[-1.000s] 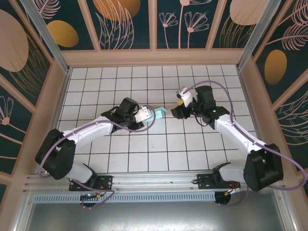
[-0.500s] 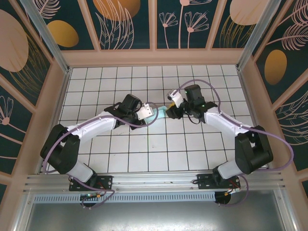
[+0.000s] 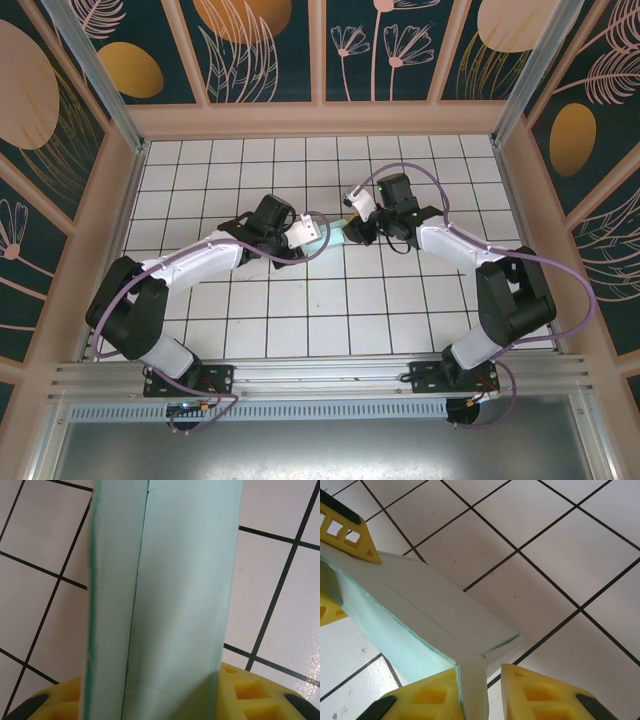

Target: Fold the paper box

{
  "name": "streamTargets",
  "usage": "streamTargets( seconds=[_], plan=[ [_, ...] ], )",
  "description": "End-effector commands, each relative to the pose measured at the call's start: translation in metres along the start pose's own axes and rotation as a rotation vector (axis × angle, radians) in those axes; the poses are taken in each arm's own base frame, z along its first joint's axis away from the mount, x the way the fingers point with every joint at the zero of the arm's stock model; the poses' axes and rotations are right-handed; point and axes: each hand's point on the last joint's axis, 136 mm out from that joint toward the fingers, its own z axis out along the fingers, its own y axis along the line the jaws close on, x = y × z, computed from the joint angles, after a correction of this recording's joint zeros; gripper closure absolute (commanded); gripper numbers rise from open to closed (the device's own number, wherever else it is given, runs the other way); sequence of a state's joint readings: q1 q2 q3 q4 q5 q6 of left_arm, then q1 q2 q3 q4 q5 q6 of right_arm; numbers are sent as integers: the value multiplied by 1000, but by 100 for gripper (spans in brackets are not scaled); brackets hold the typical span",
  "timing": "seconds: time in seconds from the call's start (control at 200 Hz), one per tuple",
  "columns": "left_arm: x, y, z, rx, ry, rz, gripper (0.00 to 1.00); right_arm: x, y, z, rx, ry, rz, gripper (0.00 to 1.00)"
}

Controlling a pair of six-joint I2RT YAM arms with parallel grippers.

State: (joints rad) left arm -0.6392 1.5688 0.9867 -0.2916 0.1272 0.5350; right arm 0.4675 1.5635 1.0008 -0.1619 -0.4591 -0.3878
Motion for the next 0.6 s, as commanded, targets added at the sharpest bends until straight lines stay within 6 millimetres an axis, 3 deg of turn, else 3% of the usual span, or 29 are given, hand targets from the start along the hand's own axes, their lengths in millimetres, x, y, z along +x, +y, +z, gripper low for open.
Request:
streamTargets(
  seconds=[0.0, 0.095, 0.365, 0.45, 0.51, 0.591],
  plan=[
    [36, -28, 16, 131, 117, -32, 72, -16, 1, -3, -5, -31, -26, 78],
    [42, -29, 18, 131, 145, -32, 72, -16, 2, -4, -8, -29, -28, 100],
    [44, -28, 20, 129, 153, -60, 72, -17, 6, -7, -19, -36, -18, 100],
    [30, -24, 18, 131, 118, -66, 72, -20, 6, -8, -16, -44, -2, 100],
    [29, -25, 19, 135, 115, -65, 72, -19, 4, -9, 1, -49, 7, 84],
    [32, -25, 19, 133, 123, -65, 71, -17, 0, -12, 34, -46, 12, 78]
  ],
)
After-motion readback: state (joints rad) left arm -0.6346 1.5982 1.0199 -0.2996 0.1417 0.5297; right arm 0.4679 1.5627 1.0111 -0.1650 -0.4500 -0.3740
